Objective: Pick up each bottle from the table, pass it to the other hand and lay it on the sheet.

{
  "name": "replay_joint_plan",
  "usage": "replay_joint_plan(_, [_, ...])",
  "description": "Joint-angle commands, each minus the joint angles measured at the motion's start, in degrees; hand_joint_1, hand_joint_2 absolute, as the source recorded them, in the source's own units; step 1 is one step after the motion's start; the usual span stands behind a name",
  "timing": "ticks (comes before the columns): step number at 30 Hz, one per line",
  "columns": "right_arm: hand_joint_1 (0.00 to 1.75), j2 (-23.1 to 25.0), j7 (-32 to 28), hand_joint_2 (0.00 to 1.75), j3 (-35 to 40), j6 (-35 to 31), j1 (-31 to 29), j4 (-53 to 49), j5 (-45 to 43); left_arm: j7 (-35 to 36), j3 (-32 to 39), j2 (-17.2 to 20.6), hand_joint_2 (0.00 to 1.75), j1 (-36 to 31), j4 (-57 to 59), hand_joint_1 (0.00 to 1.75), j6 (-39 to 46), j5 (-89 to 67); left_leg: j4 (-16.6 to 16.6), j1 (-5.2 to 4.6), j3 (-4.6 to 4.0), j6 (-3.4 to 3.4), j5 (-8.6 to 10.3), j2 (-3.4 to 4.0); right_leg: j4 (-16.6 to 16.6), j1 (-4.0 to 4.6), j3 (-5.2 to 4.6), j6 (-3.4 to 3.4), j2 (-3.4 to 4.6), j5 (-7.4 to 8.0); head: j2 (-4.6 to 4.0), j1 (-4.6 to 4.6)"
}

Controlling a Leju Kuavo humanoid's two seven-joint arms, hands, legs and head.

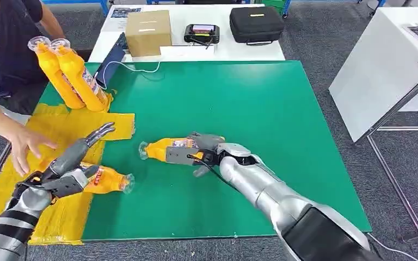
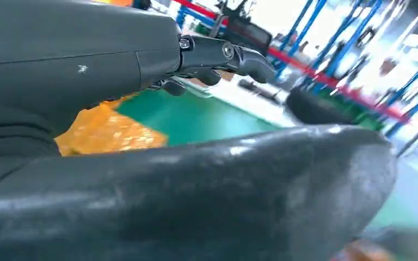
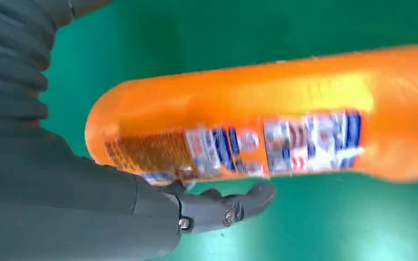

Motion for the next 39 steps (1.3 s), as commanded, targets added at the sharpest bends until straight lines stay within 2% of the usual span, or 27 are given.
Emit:
replay_joint_plan(1, [0.00, -2.82, 7.21, 1.75, 8.73, -0.75, 0.35, 9.89, 12.34, -1.67, 9.45, -6.53, 0.00, 3.26, -8.93, 0.00, -4.34, 4.23, 0.02, 0.11, 0.18, -0.04, -0.08, -0.12, -0.11, 0.08, 0.29, -0.08, 0.17, -0.06, 0.00, -0.02])
replay_joint_plan(4, [0.02, -4.90, 9.72, 1.75, 11.58, 1.61, 3.78, 12.41, 17.15, -2.23, 9.00, -7.78, 0.00, 1.94, -7.30, 0.00, -5.99, 5.03, -0.10, 0.07, 0.24, -0.04, -0.01, -0.32, -0.22, 0.04, 0.39, -0.07, -0.10, -0.06, 0.00, 0.00])
replay_joint_plan(5, [1.45, -5.35, 9.97, 1.75, 12.66, 3.03, 5.14, 13.08, 18.77, -2.23, 8.53, -8.12, 0.00, 1.27, -6.44, 0.00, -5.98, 5.00, -0.08, 0.12, 0.29, -0.06, -0.03, -0.37, -0.24, 0.08, 0.48, -0.10, -0.08, -0.07, 0.02, -0.04])
replay_joint_plan(6, [1.75, -5.77, 9.89, 1.75, 12.89, 3.35, 6.46, 13.34, 19.47, -2.41, 8.07, -8.28, 0.00, 0.92, -6.06, 0.00, -6.06, 5.05, -0.11, 0.09, 0.26, -0.04, 0.00, -0.35, -0.26, 0.06, 0.39, -0.08, -0.14, -0.05, 0.00, 0.02])
replay_joint_plan(9, [1.75, -6.03, 10.07, 1.75, 14.04, 4.54, 10.42, 14.21, 21.50, -2.73, 7.39, -8.73, 0.00, 0.49, -5.97, 0.00, -6.54, 6.93, -0.24, 0.15, 0.60, -0.07, 0.02, -0.55, -0.47, 0.11, 0.78, -0.13, -0.26, -0.05, 0.00, 0.04])
replay_joint_plan(11, [1.75, -5.56, 10.72, 1.75, 15.09, 5.04, 12.31, 14.30, 23.37, -2.73, 7.21, -8.41, 0.00, 0.86, -6.71, 0.00, -6.39, 8.15, -0.13, 0.13, 0.86, -0.06, -0.09, -0.39, -0.36, 0.09, 0.67, -0.12, -0.23, -0.12, 0.00, -0.02])
replay_joint_plan(13, [1.75, -4.98, 11.18, 1.75, 15.15, 5.79, 13.68, 14.23, 24.52, -2.73, 7.05, -7.99, 0.00, 1.16, -7.41, 0.00, -6.52, 9.01, -0.22, 0.21, 1.06, -0.15, -0.10, -0.60, -0.50, 0.15, 0.60, -0.38, -0.31, -0.24, 0.00, -0.02])
replay_joint_plan(15, [1.75, -4.59, 11.20, 1.75, 13.60, 5.32, 13.94, 13.90, 23.68, -2.73, 7.18, -7.96, 0.00, 1.29, -7.63, 0.00, -6.51, 9.47, -0.18, 0.21, 1.72, -0.17, -0.48, -0.31, -0.42, 0.12, 1.10, -0.53, -0.14, -0.57, 0.00, -0.04])
replay_joint_plan(19, [1.75, -4.10, 11.13, 1.75, 8.72, 2.27, 11.60, 12.88, 21.51, -2.71, 8.24, -8.05, 0.00, 2.22, -8.17, 0.00, -6.49, 8.90, -0.19, 0.20, 2.02, -0.19, -0.43, -0.35, -0.41, 0.09, 1.36, -0.58, -0.15, -0.55, 0.00, -0.02])
replay_joint_plan(20, [1.75, -4.01, 11.10, 1.75, 8.67, 2.56, 11.30, 12.90, 21.52, -2.71, 8.29, -8.03, 0.00, 2.30, -8.17, 0.00, -6.48, 8.90, -0.25, 0.23, 1.74, -0.21, -0.24, -0.46, -0.49, 0.14, 1.14, -0.61, -0.16, -0.38, 0.00, -0.04])
replay_joint_plan(21, [1.75, -4.12, 10.74, 1.75, 7.29, 1.02, 11.26, 12.23, 20.64, -2.57, 8.50, -8.09, 0.00, 2.52, -8.42, 0.00, -6.80, 9.05, -0.13, 0.21, 1.85, -0.20, -0.35, -0.30, -0.35, 0.12, 1.19, -0.59, -0.08, -0.45, 0.00, -0.02])
replay_joint_plan(22, [1.75, -3.81, 7.78, 1.75, 1.85, -4.47, 10.70, 11.01, 16.95, -1.79, 9.79, -8.63, 0.00, 3.69, -9.53, 0.00, -7.68, 10.06, -0.09, 0.18, 1.99, -0.18, -0.43, -0.22, -0.29, 0.09, 1.30, -0.58, -0.04, -0.52, 0.00, -0.04])
replay_joint_plan(23, [1.75, -3.51, 6.65, 1.75, -0.07, -5.24, 9.64, 10.75, 15.67, -1.58, 10.36, -8.76, 0.00, 4.56, -10.41, 0.00, -8.12, 10.54, -0.22, 0.21, 1.90, -0.20, -0.31, -0.34, -0.43, 0.12, 1.26, -0.63, -0.07, -0.41, 0.00, -0.02])
replay_joint_plan(24, [1.75, -3.20, 0.03, 1.75, -7.25, -11.29, 9.07, 7.90, 9.24, -0.30, 12.01, -9.43, 0.00, 6.37, -12.28, 0.00, -9.61, 13.01, -0.09, 0.16, 2.07, -0.17, -0.45, -0.15, -0.26, 0.06, 1.36, -0.59, 0.03, -0.51, 0.00, -0.04])
replay_joint_plan(25, [1.75, -2.72, -6.22, 1.75, -13.94, -13.98, 7.94, 4.58, 2.91, 1.75, 14.12, -10.69, 0.00, 8.72, -15.07, 0.00, -11.98, 16.76, -0.15, 0.18, 1.80, -0.18, -0.33, -0.14, -0.33, 0.10, 1.11, -0.62, 0.12, -0.37, 0.00, -0.02])
replay_joint_plan(26, [1.75, -2.71, -9.90, 1.75, -18.31, -14.37, 8.00, 0.62, -1.71, 3.40, 15.40, -11.89, 0.00, 10.44, -17.44, 0.00, -13.07, 19.08, -0.04, 0.15, 1.86, -0.17, -0.44, 0.06, -0.17, 0.07, 1.13, -0.56, 0.27, -0.40, 0.00, -0.02])
replay_joint_plan(29, [1.75, -3.95, -7.60, 1.75, -18.59, -11.91, 8.84, -4.74, -2.04, 4.53, 15.21, -12.36, 0.00, 11.83, -19.87, 0.00, -13.23, 19.29, -0.10, 0.18, 1.74, -0.17, -0.45, 0.33, -0.23, 0.10, 1.27, -0.58, 0.55, -0.11, 0.00, 0.00])
replay_joint_plan(30, [1.75, -4.00, -7.69, 1.75, -18.55, -11.89, 9.25, -4.75, -2.05, 4.56, 15.21, -12.34, 0.00, 11.72, -19.82, 0.00, -13.22, 19.29, -0.04, 0.18, 1.82, -0.19, -0.50, 0.47, -0.15, 0.09, 1.65, -0.44, 0.62, -0.15, 0.00, 0.00])
replay_joint_plan(31, [1.75, -4.10, -7.67, 1.75, -18.51, -11.92, 9.64, -4.62, -2.02, 4.58, 15.22, -12.33, 0.00, 11.57, -19.73, 0.00, -13.21, 19.29, -0.04, 0.13, 1.73, -0.19, -0.48, 0.64, -0.12, 0.05, 1.46, -0.40, 0.74, -0.07, 0.00, -0.02])
replay_joint_plan(33, [1.75, -3.95, -8.03, 1.75, -18.26, -12.51, 9.90, -4.12, -1.88, 4.56, 15.10, -12.16, 0.00, 10.93, -18.73, 0.00, -13.31, 19.24, 0.00, 0.18, 1.29, -0.25, -0.33, 0.46, -0.12, 0.11, 1.06, -0.43, 0.63, 0.01, 0.00, -0.06])
replay_joint_plan(35, [1.75, -3.95, -8.03, 1.75, -18.26, -12.51, 9.90, -4.12, -1.88, 4.56, 15.10, -12.16, 0.00, 10.93, -18.73, 0.00, -13.31, 19.24, -0.01, 0.16, 1.04, -0.21, -0.19, 0.24, -0.10, 0.13, 0.90, -0.39, 0.46, -0.04, 0.00, -0.02])
replay_joint_plan(39, [1.75, -3.95, -8.03, 1.75, -18.26, -12.51, 9.90, -4.12, -1.88, 4.56, 15.10, -12.16, 0.00, 10.93, -18.73, 0.00, -13.31, 19.24, 0.02, 0.23, 0.75, -0.20, -0.22, 0.28, -0.06, 0.21, 0.66, -0.38, 0.59, -0.01, 0.00, -0.04])
